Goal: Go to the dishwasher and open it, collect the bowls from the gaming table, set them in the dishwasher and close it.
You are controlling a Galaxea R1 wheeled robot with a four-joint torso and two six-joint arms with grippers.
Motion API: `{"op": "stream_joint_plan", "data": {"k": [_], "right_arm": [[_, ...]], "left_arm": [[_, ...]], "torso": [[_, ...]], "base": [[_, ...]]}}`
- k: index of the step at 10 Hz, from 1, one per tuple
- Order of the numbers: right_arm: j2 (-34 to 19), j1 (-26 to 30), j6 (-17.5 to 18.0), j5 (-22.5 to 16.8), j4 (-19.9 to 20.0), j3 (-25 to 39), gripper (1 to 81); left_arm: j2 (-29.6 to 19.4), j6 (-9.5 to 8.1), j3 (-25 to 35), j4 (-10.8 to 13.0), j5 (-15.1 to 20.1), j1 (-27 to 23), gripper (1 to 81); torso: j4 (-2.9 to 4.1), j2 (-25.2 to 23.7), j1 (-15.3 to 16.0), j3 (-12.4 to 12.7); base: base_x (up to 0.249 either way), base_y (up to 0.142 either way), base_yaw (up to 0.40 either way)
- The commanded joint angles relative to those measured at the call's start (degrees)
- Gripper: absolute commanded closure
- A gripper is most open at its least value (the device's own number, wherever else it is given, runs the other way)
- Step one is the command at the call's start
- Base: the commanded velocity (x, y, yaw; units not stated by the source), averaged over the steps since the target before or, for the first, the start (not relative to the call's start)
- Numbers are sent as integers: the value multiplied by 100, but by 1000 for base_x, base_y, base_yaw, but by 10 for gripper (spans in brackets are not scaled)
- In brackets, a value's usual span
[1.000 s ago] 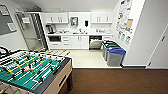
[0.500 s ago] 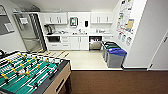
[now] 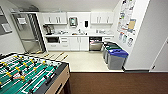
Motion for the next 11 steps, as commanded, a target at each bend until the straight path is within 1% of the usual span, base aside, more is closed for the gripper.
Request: {"op": "stream_joint_plan", "data": {"k": [1,11], "right_arm": [[-26,192,-8,-290,-47,-1,811],[-8,201,1,-290,-82,-1,811]], "left_arm": [[-58,9,31,49,229,-172,811],[-67,-9,31,40,220,-172,811]], "torso": [[0,0,1,0],[0,0,1,0]], "base": [[163,0,0],[163,0,0]]}}
